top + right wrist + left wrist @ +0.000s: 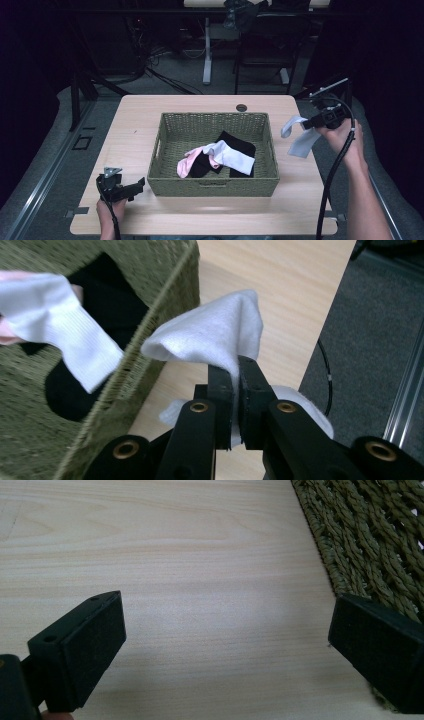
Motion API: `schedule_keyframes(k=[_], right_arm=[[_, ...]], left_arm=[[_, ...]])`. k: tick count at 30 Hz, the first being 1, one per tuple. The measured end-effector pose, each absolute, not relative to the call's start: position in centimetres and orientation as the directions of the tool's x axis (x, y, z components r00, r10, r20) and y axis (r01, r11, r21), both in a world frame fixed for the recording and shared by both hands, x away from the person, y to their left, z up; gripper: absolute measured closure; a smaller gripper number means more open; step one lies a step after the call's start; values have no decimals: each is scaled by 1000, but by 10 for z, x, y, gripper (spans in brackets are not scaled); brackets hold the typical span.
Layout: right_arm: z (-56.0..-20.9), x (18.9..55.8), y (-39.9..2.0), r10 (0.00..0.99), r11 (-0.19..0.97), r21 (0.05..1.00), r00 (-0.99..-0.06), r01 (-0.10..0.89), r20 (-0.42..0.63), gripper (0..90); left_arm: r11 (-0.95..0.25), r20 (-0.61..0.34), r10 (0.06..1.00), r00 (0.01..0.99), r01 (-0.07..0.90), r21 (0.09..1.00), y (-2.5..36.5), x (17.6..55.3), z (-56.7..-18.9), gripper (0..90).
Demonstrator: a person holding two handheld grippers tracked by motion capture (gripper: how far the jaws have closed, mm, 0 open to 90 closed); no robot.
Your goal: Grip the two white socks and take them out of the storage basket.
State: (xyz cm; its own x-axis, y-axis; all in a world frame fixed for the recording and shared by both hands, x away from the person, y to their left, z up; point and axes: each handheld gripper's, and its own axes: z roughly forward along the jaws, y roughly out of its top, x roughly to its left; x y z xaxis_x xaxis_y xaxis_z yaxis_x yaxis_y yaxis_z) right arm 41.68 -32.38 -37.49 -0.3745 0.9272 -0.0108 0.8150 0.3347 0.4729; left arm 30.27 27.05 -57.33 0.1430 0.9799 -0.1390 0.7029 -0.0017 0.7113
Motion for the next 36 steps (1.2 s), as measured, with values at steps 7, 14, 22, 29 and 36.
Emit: schedule_keyframes(k=[7, 14, 22, 29, 36], right_arm=[[-422, 425, -317, 931, 327, 408, -363, 853, 14, 862], [-466, 432, -312, 942, 304, 356, -335, 884, 26, 862], [-493, 438, -309, 954, 259, 341, -295, 904, 59, 771], [-483, 438, -313, 959, 238, 359, -277, 902, 60, 494], [-448, 433, -309, 949, 255, 407, -307, 877, 68, 308]], left_arm=[[-2, -139, 980, 144, 703, 712, 270, 302, -573, 18], [-4, -138, 980, 145, 703, 711, 270, 302, -573, 18], [-4, -137, 980, 144, 703, 711, 270, 302, -573, 18], [0, -140, 980, 141, 703, 711, 271, 303, -574, 18], [2, -143, 979, 142, 701, 713, 271, 303, -573, 18]])
